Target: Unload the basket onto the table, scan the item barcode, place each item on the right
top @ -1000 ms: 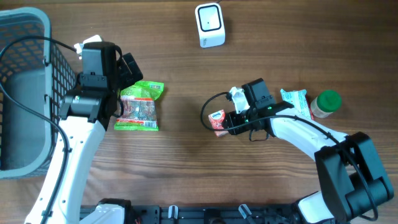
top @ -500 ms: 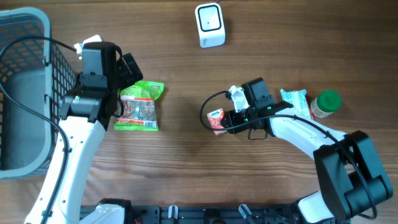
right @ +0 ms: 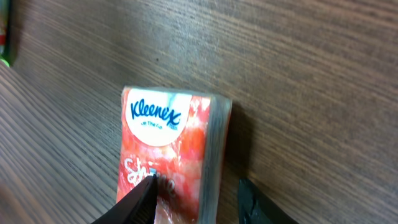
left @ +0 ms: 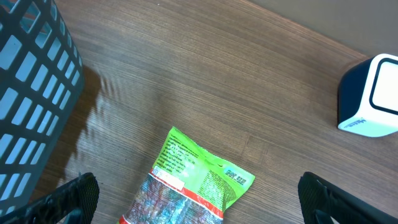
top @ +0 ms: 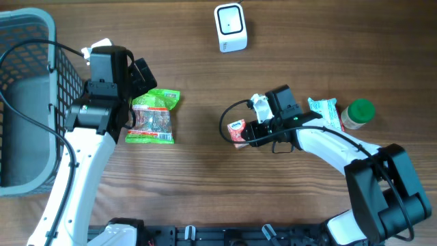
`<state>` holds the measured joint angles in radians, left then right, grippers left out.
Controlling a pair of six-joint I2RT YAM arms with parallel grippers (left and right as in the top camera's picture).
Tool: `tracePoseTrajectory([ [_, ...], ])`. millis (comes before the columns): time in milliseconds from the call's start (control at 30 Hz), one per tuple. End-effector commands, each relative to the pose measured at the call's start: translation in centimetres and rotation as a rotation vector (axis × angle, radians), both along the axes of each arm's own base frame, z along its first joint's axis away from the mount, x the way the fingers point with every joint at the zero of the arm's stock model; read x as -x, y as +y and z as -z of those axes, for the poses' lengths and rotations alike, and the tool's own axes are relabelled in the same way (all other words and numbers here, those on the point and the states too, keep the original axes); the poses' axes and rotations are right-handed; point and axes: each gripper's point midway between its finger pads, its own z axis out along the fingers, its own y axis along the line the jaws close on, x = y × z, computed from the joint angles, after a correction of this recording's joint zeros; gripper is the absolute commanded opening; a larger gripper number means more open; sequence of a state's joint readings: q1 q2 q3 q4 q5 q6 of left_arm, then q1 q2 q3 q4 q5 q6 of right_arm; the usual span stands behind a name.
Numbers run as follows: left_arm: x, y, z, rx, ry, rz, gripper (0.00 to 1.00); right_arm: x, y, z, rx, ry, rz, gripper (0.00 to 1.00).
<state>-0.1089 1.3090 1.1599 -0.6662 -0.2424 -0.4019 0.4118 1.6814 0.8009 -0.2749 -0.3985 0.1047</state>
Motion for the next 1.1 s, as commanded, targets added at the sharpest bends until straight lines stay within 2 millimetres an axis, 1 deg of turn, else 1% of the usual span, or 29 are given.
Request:
tracePoseTrajectory([
  [0,-0.2,0.5,-0.6,-0.014,-0.014,-0.013,1.00,-1.2,0.5,-1.5,-0.018,-0.056,0.009,0.42],
  [333,-0.2,0.5,-0.6,-0.014,-0.014,-0.013,1.00,-1.8,0.9,-2.0,-0.045,-0.068,0.028,0.41],
  [367,-0.2,0.5,-0.6,-0.014,-0.014,-0.013,1.00,-1.7,0.8,-1.9,-0.045,-0.065,0.031,0.38],
  [467,-0.2,0.5,-0.6,-0.014,-0.014,-0.013,1.00,-1.5,0.8,-1.7,-0.045,-0.050,0.044,0.36],
  [567,-0.2,0.5,-0.6,-0.014,-0.014,-0.013,1.00,-1.1,0.5,-1.1,-0.034,-0.035,0.045,0.36],
  [667,-0.2,0.5,-0.6,-0.014,-0.014,-0.013,1.00,-0.6,0.3,0.1,-0.018,-0.003,0.046,0.34],
  [733,-0.2,0.5,-0.6,-0.014,-0.014,-0.013,1.00,-0.3,0.2,1.1,-0.007,0.022,0.046,0.31],
  [800,-0.2,0.5,-0.6,-0.014,-0.014,-0.013,1.00,-0.2,0.1,1.8,-0.002,0.035,0.047,0.25],
  [933,-0.2,0.5,-0.6,-0.014,-0.014,-0.013,1.00,-0.2,0.1,1.9,-0.004,0.053,0.068,0.18],
  [1033,-0.2,0.5,-0.6,-0.014,-0.014,-0.013,1.00,0.4,-0.1,2.1,0.007,0.076,0.069,0.06],
  [1067,-0.2,0.5,-0.6,-0.014,-0.014,-0.013,1.00,0.6,-0.3,2.1,0.012,0.086,0.069,0.04],
])
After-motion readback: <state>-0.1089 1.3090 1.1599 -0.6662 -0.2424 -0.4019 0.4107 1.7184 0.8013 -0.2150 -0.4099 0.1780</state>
